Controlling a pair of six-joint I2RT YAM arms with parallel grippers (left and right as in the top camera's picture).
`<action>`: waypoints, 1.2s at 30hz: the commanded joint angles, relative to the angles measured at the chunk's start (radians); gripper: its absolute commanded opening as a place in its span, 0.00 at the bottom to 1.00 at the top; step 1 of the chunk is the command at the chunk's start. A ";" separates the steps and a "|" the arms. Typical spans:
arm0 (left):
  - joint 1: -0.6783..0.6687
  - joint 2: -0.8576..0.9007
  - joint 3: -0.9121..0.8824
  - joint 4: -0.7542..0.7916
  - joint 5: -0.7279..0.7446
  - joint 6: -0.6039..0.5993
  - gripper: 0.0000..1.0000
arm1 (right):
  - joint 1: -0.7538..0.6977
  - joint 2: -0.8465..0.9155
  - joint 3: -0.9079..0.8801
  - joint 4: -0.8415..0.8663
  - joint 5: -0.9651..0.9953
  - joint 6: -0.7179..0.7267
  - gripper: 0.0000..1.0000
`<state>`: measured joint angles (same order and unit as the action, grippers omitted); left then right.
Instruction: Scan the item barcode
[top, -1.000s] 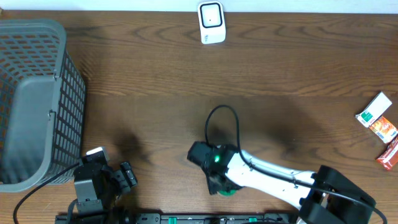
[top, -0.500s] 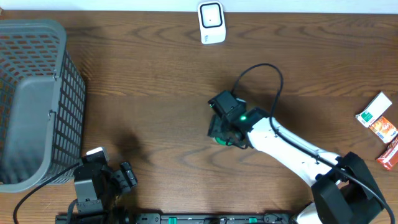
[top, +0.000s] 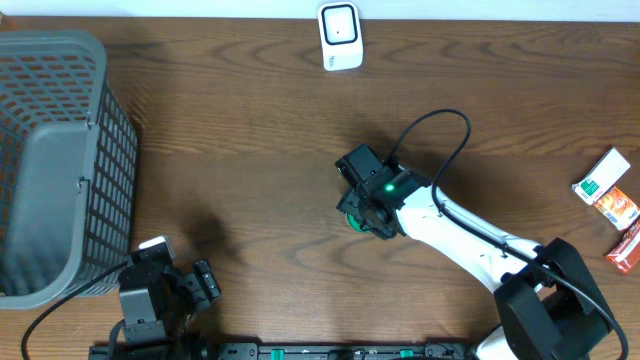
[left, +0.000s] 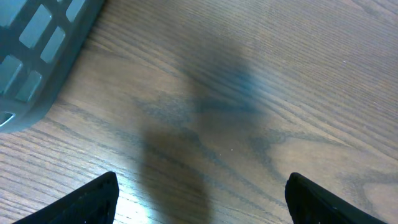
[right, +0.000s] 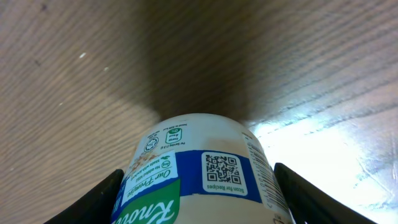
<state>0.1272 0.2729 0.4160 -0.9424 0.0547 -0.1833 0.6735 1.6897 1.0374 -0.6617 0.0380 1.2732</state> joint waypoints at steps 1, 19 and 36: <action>0.000 -0.002 0.006 -0.003 0.008 0.006 0.86 | -0.005 -0.002 0.011 -0.017 0.021 0.042 0.55; 0.000 -0.002 0.006 -0.003 0.008 0.006 0.86 | -0.005 -0.002 0.011 -0.064 -0.045 0.032 0.76; 0.000 -0.002 0.006 -0.003 0.008 0.005 0.86 | -0.018 -0.068 0.304 -0.450 -0.042 -0.595 0.99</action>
<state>0.1272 0.2729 0.4160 -0.9424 0.0547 -0.1833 0.6716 1.6630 1.2560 -1.0836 -0.0223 0.9775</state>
